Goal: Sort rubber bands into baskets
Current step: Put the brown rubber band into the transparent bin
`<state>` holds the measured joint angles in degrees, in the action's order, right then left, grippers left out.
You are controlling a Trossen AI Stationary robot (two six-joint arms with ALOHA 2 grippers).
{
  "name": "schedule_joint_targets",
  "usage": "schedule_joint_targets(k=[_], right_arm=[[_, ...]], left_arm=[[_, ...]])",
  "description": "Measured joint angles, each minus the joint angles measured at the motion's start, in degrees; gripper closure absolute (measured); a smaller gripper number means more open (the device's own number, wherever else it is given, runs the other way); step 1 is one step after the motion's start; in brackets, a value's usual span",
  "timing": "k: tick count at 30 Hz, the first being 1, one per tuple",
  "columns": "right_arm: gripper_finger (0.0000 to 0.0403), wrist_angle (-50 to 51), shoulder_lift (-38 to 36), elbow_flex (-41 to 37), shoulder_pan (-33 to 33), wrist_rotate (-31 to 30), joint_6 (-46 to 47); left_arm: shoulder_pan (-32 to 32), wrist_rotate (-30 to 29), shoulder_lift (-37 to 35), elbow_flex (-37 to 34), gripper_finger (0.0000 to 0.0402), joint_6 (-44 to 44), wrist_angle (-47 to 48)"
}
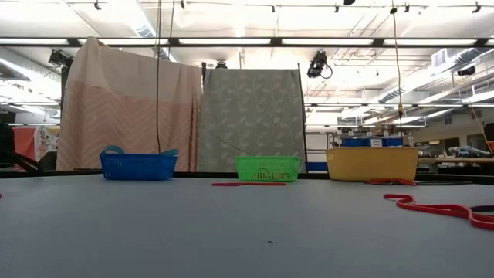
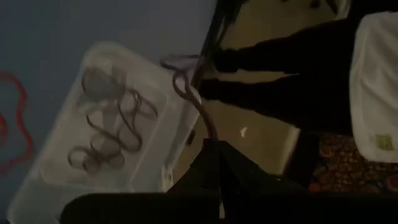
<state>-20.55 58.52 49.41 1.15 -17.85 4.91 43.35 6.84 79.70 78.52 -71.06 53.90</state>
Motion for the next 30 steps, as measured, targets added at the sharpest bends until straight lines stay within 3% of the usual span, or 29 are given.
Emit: schedule_joint_targets(k=[7, 15, 19, 30], right_arm=[[0.0172, 0.00, 0.00, 0.00, 0.00, 0.00, 0.00], [0.0172, -0.03, 0.00, 0.00, 0.00, 0.00, 0.00], [0.0172, -0.01, 0.00, 0.00, 0.00, 0.00, 0.00], [0.0172, 0.06, -0.01, 0.00, 0.00, -0.02, -0.18]], left_arm=[[7.10, -0.04, 5.45, 0.00, 0.0401, -4.85, -0.11], [7.13, 1.95, 9.27, -0.02, 0.0393, -7.21, 0.46], [4.94, 2.59, 9.25, -0.02, 0.0353, -8.71, 2.82], [-1.54, 10.38, 8.84, 0.27, 0.0179, -3.40, 3.19]])
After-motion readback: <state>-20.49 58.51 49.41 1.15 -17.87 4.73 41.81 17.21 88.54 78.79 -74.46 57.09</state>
